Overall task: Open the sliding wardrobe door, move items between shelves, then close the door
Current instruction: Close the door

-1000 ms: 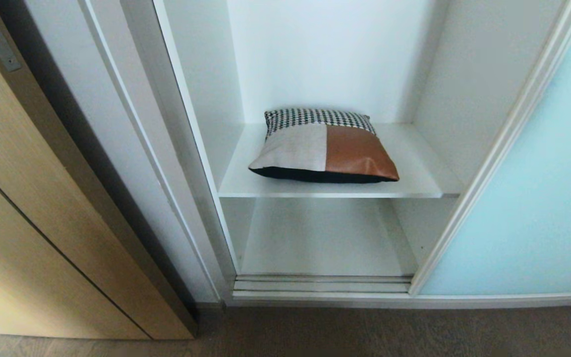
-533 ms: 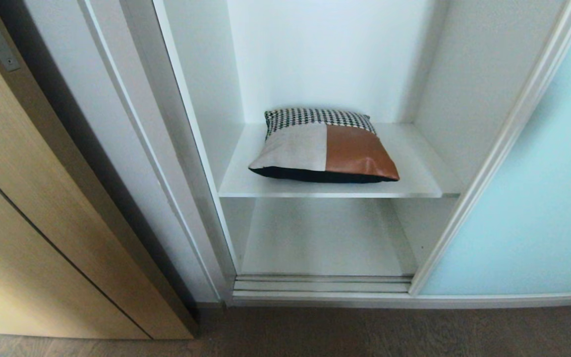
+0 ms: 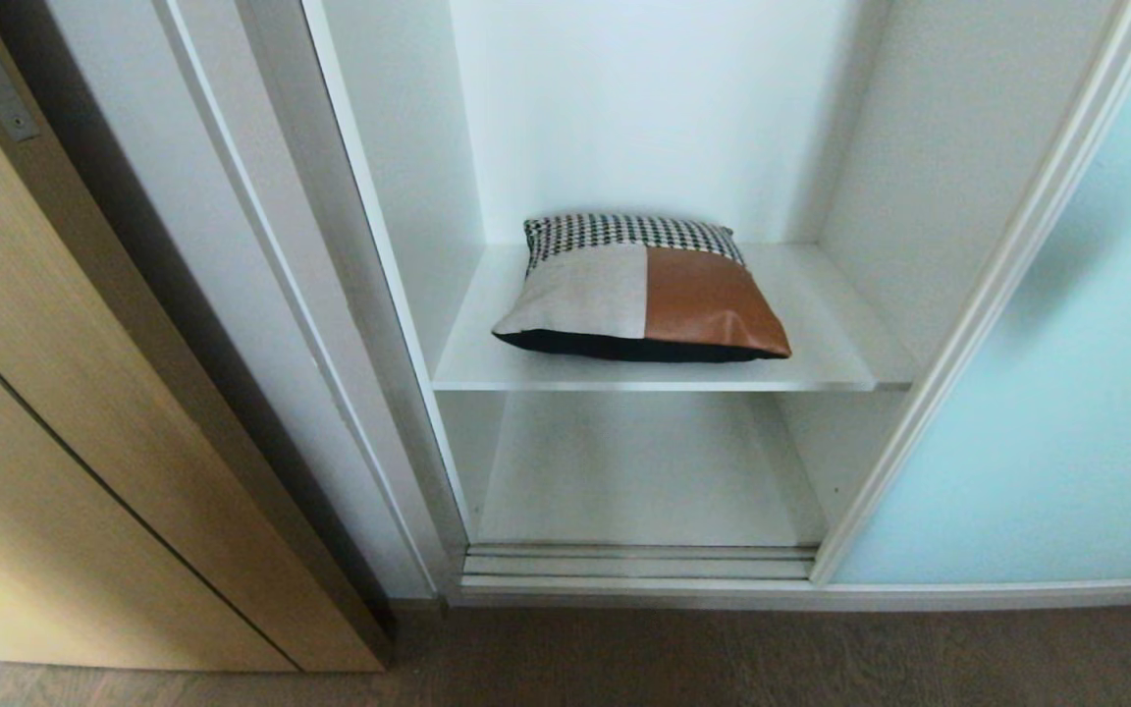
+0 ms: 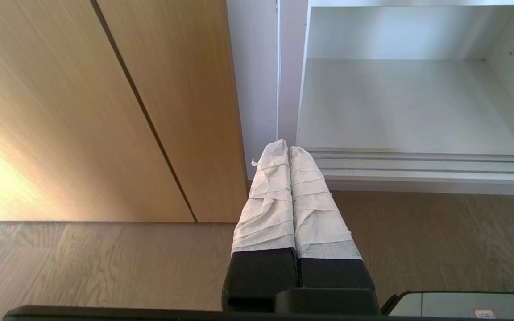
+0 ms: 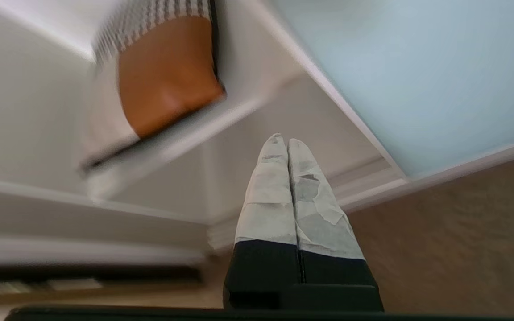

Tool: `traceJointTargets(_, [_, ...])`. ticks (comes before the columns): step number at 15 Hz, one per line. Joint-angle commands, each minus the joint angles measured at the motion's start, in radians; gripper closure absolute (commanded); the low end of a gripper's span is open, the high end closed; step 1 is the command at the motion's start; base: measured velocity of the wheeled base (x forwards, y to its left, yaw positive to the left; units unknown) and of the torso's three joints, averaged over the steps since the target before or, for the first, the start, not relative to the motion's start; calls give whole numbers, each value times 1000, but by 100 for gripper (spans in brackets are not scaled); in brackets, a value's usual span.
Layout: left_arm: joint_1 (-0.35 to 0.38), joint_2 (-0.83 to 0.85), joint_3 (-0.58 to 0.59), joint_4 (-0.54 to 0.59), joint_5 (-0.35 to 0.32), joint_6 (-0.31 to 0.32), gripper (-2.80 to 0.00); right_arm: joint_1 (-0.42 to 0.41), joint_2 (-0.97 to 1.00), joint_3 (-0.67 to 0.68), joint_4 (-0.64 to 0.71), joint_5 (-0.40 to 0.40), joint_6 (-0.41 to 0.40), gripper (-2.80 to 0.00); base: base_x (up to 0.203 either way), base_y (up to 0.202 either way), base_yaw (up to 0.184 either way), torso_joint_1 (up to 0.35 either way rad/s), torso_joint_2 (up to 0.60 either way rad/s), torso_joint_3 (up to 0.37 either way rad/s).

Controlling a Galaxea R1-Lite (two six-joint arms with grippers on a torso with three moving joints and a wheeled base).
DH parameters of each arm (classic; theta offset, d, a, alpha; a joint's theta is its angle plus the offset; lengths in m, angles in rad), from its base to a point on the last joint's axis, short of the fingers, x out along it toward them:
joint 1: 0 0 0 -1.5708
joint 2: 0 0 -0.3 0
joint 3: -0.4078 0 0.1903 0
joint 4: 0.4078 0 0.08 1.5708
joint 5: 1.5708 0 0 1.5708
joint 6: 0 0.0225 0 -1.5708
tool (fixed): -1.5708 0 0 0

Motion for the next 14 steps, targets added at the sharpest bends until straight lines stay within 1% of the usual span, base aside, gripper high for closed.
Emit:
traceJointTargets(1, [0,2,0,1,0,0,0,-8,77,-37,-12,6,74,0,0,0,0,0,0,0])
traceJointTargets(5, [0,2,0,1,0,0,0,-7,164,-72,-25,2,87,0,0,0,0,0,0,0])
traceJointTargets(8, [0,2,0,1,0,0,0,10,184,-75,-32,9,82,0,0,0,0,0,0,0])
traceJointTargets(9, [0,2,0,1,0,0,0,13,206,-73,-53,8,82,0,0,0,0,0,0,0])
traceJointTargets(10, [0,2,0,1,0,0,0,25,222,-65,-83,7,84,0,0,0,0,0,0,0])
traceJointTargets(13, [0,2,0,1,0,0,0,45,244,-63,-104,9,86,0,0,0,0,0,0,0])
traceJointTargets(14, [0,2,0,-1,0,0,0,64,255,-62,-117,8,86,0,0,0,0,0,0,0])
